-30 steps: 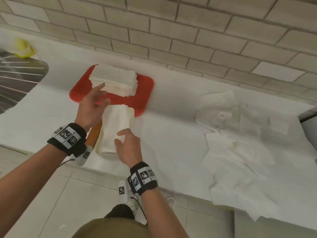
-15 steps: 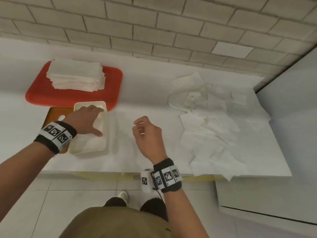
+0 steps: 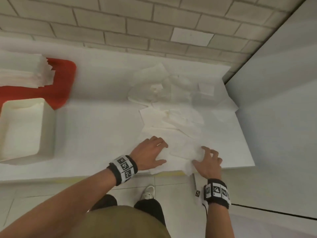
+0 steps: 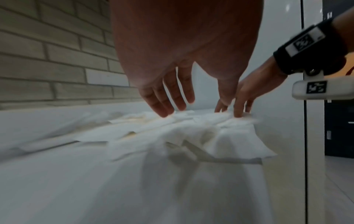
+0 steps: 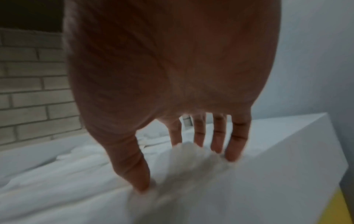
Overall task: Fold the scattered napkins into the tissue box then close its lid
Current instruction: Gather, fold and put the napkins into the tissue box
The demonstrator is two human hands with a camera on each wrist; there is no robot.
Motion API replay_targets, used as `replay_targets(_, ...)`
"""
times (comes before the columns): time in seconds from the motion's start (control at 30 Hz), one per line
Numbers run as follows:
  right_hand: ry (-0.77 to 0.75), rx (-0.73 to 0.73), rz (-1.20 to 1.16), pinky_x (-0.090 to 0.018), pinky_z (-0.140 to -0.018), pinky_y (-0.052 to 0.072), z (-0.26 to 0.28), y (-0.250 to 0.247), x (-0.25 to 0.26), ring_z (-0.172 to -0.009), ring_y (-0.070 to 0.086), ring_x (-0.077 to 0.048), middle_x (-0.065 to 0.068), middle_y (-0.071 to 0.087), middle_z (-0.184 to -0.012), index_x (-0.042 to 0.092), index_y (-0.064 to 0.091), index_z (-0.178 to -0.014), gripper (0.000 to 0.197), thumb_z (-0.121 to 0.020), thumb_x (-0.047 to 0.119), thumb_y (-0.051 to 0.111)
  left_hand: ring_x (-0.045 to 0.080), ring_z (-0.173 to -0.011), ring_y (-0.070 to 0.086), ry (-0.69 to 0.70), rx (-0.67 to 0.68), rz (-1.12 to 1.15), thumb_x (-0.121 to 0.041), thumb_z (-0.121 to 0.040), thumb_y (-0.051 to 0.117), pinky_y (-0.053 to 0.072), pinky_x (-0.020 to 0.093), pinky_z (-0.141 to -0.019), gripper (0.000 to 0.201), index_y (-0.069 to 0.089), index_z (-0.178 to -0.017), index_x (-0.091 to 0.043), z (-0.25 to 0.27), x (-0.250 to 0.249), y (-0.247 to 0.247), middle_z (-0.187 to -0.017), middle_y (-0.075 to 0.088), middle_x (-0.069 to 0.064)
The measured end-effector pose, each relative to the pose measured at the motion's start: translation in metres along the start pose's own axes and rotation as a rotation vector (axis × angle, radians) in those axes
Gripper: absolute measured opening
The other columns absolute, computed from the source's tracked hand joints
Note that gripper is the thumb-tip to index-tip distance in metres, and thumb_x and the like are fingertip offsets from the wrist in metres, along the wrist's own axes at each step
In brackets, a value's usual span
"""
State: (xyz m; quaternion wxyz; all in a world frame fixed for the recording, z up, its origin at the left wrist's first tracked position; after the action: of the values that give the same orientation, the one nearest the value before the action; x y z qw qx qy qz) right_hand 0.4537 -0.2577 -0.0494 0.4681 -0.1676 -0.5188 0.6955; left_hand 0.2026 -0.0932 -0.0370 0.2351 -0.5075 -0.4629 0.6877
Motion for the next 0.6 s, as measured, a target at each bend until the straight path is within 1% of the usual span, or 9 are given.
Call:
replay_targets(0.07,-0.091,0.007,-0.078,-0.044,-0.101,0.041,-0.017,0.009,-0.012,-0.128,0.047,-0.042,-0.013,0.048,-0.141,0.02,0.05,-0.143,0.055,-0.094,0.031,0.074,0.028,-0.132,0.05,0.019,-0.016,-0.019,-0.059,-0.094,0.067,0.051,0.049,-0.101,0.072,0.053,-0.149,-0.015,-0.03,-0.018,0.027,-0.148,0.055,0.007)
replay_targets(0.13,-0.146,0.02,-0.133,-0.038,-0.09,0.038,-0.033,0.012,-0.016,-0.119,0.057,-0.042,-0.015,0.061,-0.125,0.012,0.06,-0.13,0.038,-0.099,0.028,0.072,0.029,-0.138,0.042,0.003,0.036,-0.024,-0.059,-0.092,0.069,0.046,0.047,-0.106,0.084,0.04,-0.16,-0.02,-0.058,-0.032,0.045,-0.157,0.044,0.01)
replay_targets(0.2,-0.186,0.017,-0.176,-0.034,-0.085,0.039,-0.045,0.009,-0.019,-0.112,0.062,-0.036,-0.014,0.066,-0.118,0.009,0.066,-0.127,0.033,-0.102,0.031,0.071,0.032,-0.135,0.042,-0.047,0.087,0.003,-0.05,-0.095,0.072,0.045,0.047,-0.108,0.076,0.04,-0.16,-0.026,-0.081,-0.039,0.056,-0.155,0.041,0.012)
replay_targets(0.27,-0.195,-0.014,-0.34,-0.03,-0.076,0.042,-0.05,-0.004,-0.022,-0.099,0.063,-0.026,-0.006,0.069,-0.108,0.013,0.067,-0.12,0.028,-0.102,0.034,0.073,0.029,-0.121,0.052,-0.132,0.037,0.18,-0.034,-0.097,0.076,0.049,0.044,-0.103,0.049,0.059,-0.142,-0.025,-0.099,-0.041,0.056,-0.139,0.05,0.01)
replay_targets(0.33,-0.173,-0.047,-0.554,-0.026,-0.069,0.045,-0.054,-0.014,-0.028,-0.09,0.065,-0.017,0.003,0.072,-0.1,0.017,0.067,-0.113,0.023,-0.1,0.034,0.077,0.022,-0.101,0.061,-0.232,-0.034,0.436,-0.018,-0.093,0.081,0.05,0.035,-0.093,0.026,0.072,-0.118,-0.021,-0.11,-0.039,0.049,-0.118,0.059,0.006)
replay_targets(0.4,-0.145,-0.061,-0.741,-0.026,-0.074,0.054,-0.058,-0.02,-0.035,-0.091,0.07,-0.012,0.006,0.075,-0.102,0.021,0.068,-0.117,0.024,-0.097,0.03,0.08,0.014,-0.086,0.064,-0.303,-0.118,0.595,-0.014,-0.089,0.086,0.049,0.027,-0.084,0.014,0.077,-0.099,-0.014,-0.116,-0.035,0.042,-0.1,0.07,0.002)
replay_targets(0.5,-0.062,-0.096,-0.87,-0.033,-0.078,0.06,-0.066,-0.023,-0.046,-0.09,0.074,-0.02,0.005,0.078,-0.099,0.023,0.071,-0.112,0.022,-0.096,0.03,0.082,0.002,-0.074,0.063,-0.429,-0.208,0.786,-0.026,-0.089,0.088,0.05,0.015,-0.073,0.016,0.076,-0.09,-0.016,-0.119,-0.03,0.032,-0.086,0.075,-0.01)
replay_targets(0.53,-0.036,-0.134,-0.869,-0.036,-0.077,0.061,-0.069,-0.024,-0.05,-0.087,0.074,-0.023,0.004,0.078,-0.094,0.023,0.072,-0.105,0.019,-0.095,0.034,0.083,0.002,-0.073,0.063,-0.462,-0.253,0.85,-0.031,-0.091,0.087,0.05,0.014,-0.069,0.019,0.075,-0.089,-0.016,-0.12,-0.029,0.028,-0.084,0.074,-0.011)
replay_targets(0.6,-0.014,-0.206,-0.853,-0.04,-0.073,0.063,-0.074,-0.031,-0.056,-0.079,0.072,-0.023,0.003,0.076,-0.086,0.022,0.071,-0.096,0.024,-0.092,0.042,0.084,0.009,-0.074,0.063,-0.527,-0.322,0.992,-0.036,-0.095,0.082,0.052,0.021,-0.064,0.031,0.068,-0.089,-0.009,-0.12,-0.026,0.019,-0.085,0.072,-0.002)
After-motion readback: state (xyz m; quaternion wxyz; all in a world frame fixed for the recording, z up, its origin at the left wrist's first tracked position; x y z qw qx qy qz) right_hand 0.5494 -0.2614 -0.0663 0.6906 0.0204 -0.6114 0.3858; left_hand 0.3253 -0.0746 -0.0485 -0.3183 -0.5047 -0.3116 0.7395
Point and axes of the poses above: each hand's wrist, its own z-axis away from the middle knuckle, its own y-axis out of the palm, x = y × z, the point moved 1 cm from there along -z, towards the middle knuckle
